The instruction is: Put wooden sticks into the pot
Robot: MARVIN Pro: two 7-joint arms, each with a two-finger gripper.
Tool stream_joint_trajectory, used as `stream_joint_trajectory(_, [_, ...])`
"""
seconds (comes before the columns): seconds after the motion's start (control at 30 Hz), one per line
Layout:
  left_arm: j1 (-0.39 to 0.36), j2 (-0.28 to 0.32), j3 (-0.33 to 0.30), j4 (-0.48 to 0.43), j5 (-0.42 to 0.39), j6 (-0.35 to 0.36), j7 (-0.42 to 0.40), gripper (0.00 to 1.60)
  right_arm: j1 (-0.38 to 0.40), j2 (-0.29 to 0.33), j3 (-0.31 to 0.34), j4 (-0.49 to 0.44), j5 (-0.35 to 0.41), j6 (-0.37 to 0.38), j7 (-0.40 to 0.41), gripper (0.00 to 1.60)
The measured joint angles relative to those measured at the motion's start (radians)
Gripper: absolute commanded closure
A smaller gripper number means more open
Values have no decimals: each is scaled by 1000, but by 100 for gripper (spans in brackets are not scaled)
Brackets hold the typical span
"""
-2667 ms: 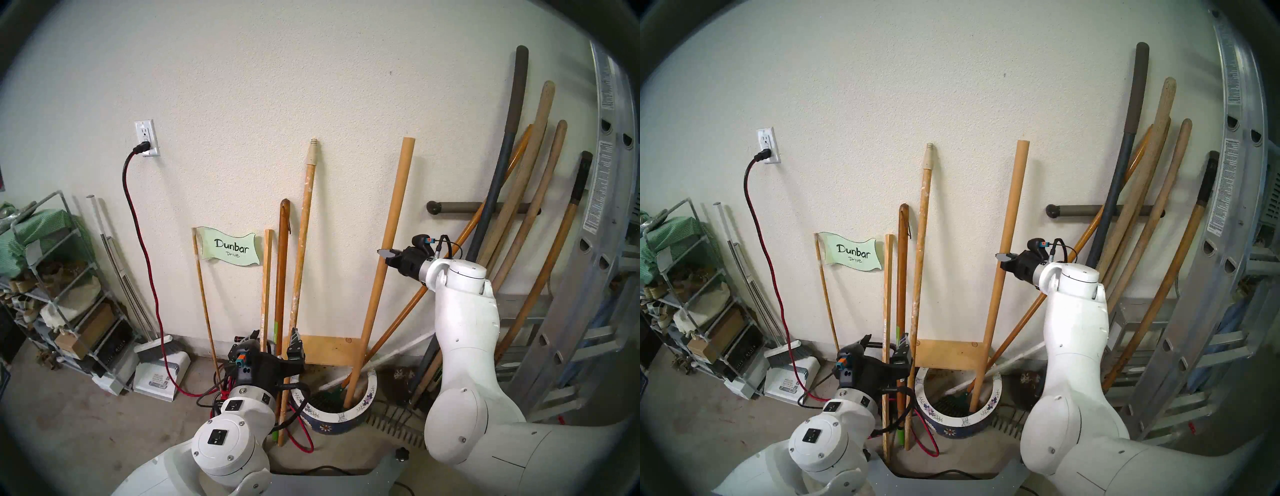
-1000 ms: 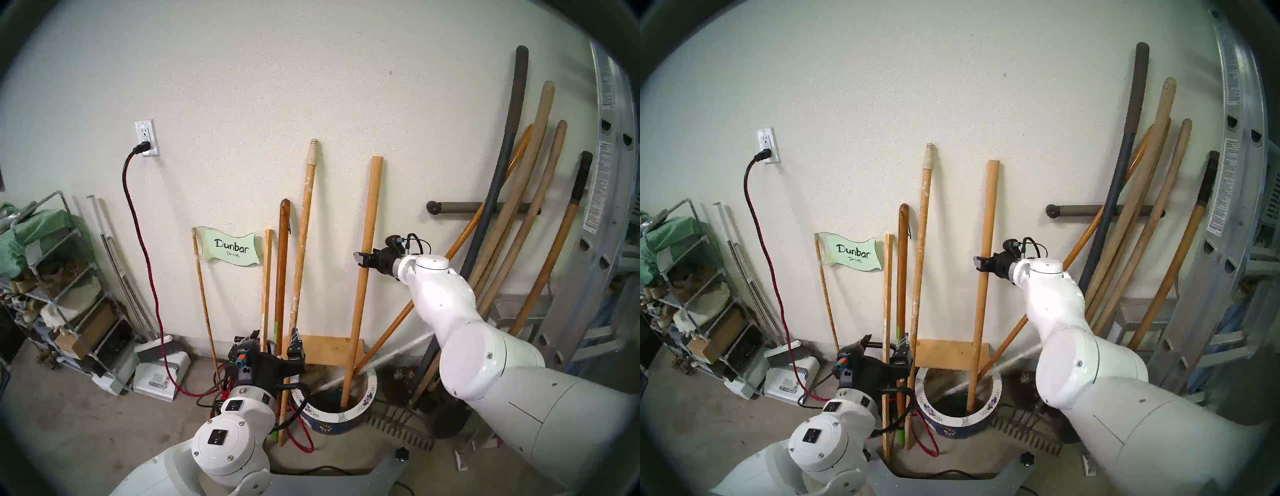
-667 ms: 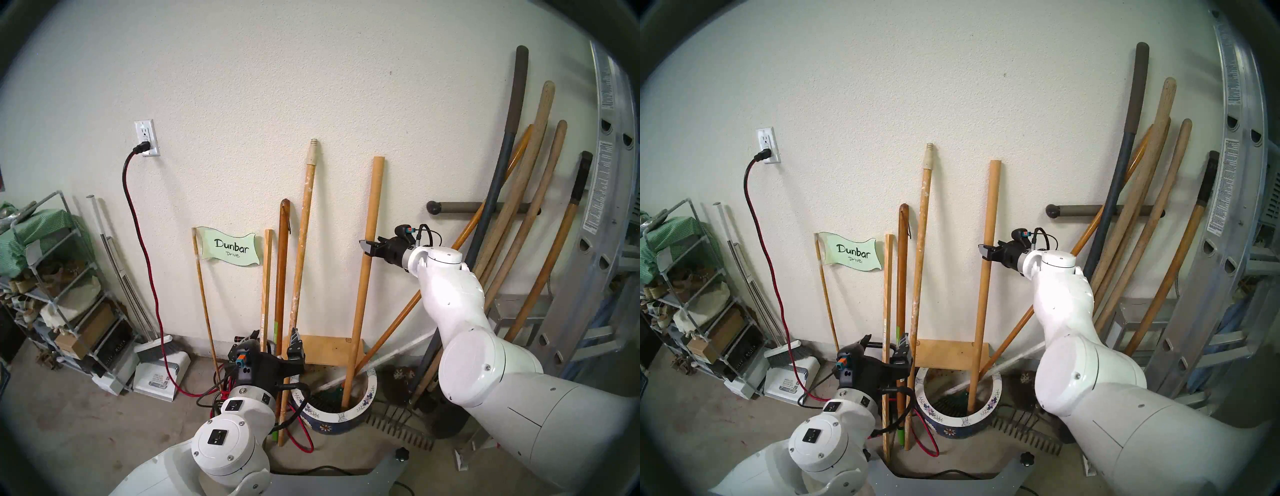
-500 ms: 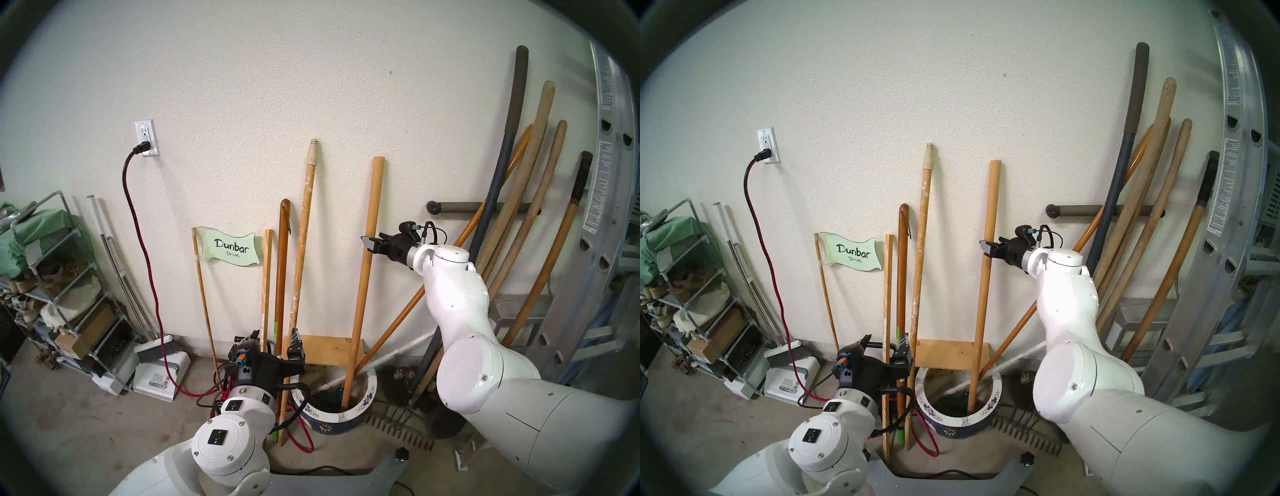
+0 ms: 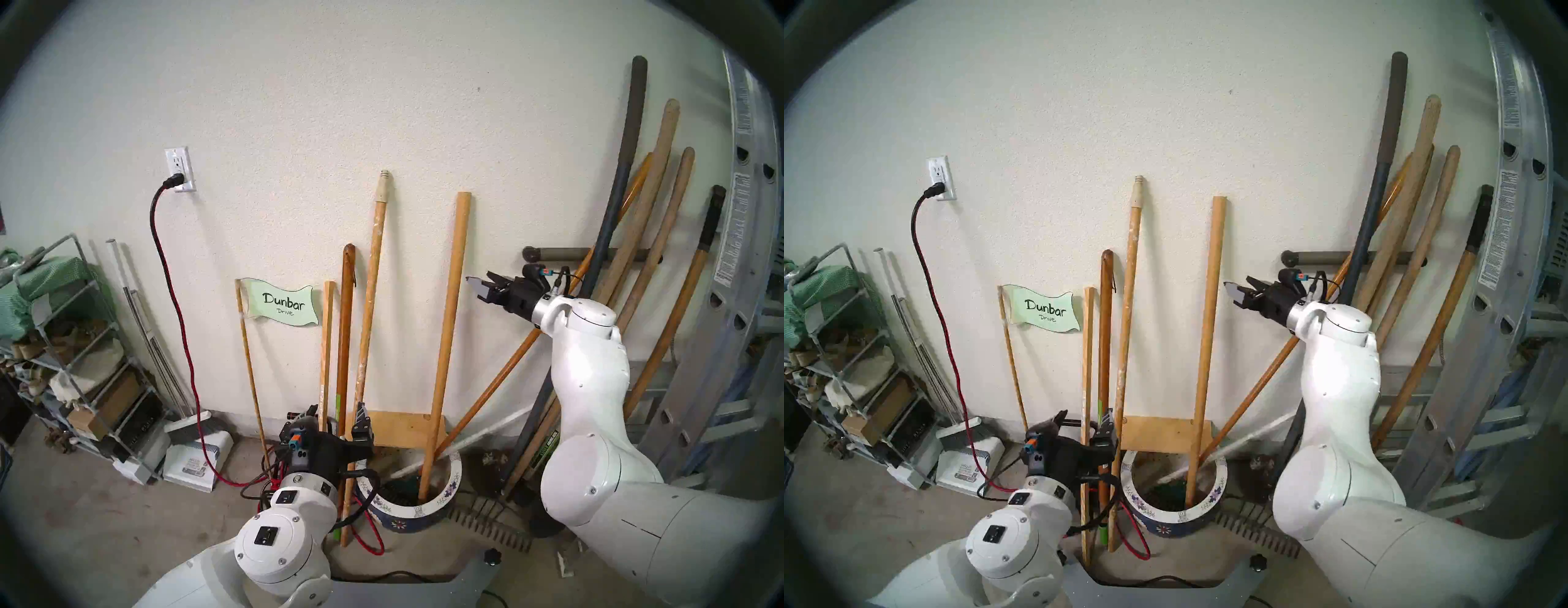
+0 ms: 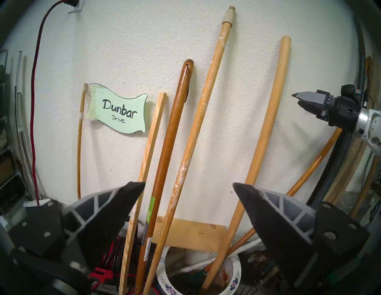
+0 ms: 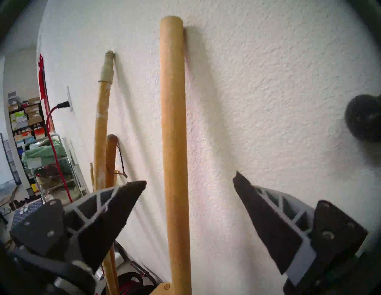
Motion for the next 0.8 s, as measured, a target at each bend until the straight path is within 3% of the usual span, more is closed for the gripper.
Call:
stream_joint_trajectory(0.5, [-2, 3, 3, 0, -2, -2, 2, 0, -186, -36, 80, -245, 36, 4, 232, 0])
stream_joint_trajectory(0.67, [-3, 4, 3, 0, -3, -3, 3, 0, -244, -70, 82, -323, 21, -3, 249, 0])
stream_joint_trajectory(0.8, [-3, 5, 4, 0, -3, -3, 3, 0, -293, -103, 70, -379, -27, -22, 197, 0])
